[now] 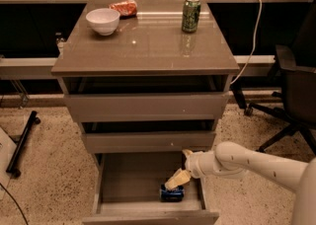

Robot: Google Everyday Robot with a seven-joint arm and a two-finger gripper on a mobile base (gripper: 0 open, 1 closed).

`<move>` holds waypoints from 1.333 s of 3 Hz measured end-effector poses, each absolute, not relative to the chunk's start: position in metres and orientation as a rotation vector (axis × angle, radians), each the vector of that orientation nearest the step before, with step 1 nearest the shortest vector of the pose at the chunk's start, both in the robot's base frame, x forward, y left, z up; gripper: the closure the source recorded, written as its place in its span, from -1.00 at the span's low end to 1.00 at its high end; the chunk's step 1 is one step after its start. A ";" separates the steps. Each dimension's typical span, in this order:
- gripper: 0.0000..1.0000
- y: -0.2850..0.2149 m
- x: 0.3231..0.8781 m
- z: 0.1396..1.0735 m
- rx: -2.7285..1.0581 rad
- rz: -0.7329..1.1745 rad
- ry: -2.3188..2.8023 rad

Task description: Pick pepsi can from bottom drawer and place on counter

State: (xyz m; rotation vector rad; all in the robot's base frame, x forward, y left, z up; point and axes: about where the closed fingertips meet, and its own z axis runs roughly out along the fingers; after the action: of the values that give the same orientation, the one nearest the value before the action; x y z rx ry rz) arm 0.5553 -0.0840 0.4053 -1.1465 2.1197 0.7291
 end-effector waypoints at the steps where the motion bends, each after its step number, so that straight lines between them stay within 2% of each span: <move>1: -1.00 -0.068 0.558 0.382 -1.202 0.761 2.150; 3: -1.00 -0.040 0.571 0.283 -1.238 0.810 2.133; 4: -1.00 -0.040 0.571 0.277 -1.232 0.814 2.136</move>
Offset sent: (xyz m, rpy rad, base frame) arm 0.0084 0.0519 -0.0958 -0.0288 0.1190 0.1452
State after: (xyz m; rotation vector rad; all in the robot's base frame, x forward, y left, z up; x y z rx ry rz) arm 0.5708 -0.0398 0.2772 -1.2318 2.1363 0.8139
